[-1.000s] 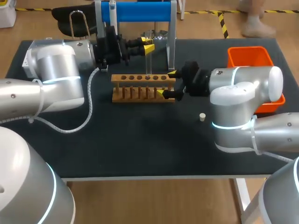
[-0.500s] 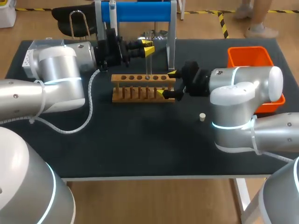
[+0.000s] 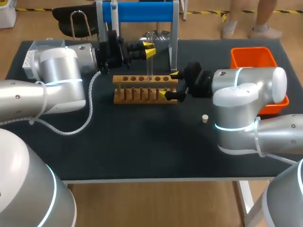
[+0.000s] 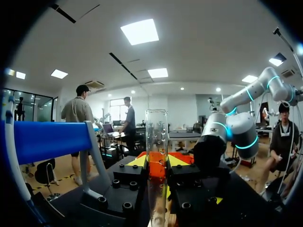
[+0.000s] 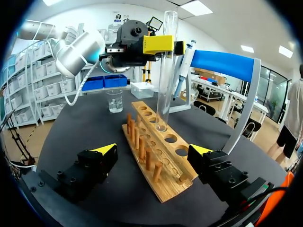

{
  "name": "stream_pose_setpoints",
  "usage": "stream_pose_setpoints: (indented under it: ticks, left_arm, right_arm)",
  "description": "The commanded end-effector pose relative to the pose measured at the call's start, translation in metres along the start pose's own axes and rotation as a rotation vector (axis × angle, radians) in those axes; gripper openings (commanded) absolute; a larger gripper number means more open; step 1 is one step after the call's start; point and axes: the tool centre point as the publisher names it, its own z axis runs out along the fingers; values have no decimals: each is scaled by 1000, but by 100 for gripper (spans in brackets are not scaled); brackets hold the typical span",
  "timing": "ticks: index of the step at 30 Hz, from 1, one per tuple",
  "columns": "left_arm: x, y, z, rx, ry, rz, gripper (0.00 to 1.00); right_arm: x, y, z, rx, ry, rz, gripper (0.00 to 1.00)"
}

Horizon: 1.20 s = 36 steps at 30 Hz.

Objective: Invert the test tube, pick up the pipette, mount the tip to pipette, aspirate from beaker and dispense into the tube, eject the tip, return the pipette, and cap with the stopper.

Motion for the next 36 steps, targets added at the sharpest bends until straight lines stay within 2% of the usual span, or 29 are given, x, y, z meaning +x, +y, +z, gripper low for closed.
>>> stream_pose_setpoints:
  ticks: [1, 29, 36]
  left_arm:
    - [-3, 5, 1, 6, 7, 0, 0]
    - [2, 23, -1, 20, 5, 46, 0]
    - [2, 24, -4, -59, 22, 59, 0]
  right_arm:
    - [1, 0, 1, -1, -4, 0, 100]
    - [1, 0, 1, -1, -4, 0, 100]
    - [1, 0, 1, -1, -4, 0, 100]
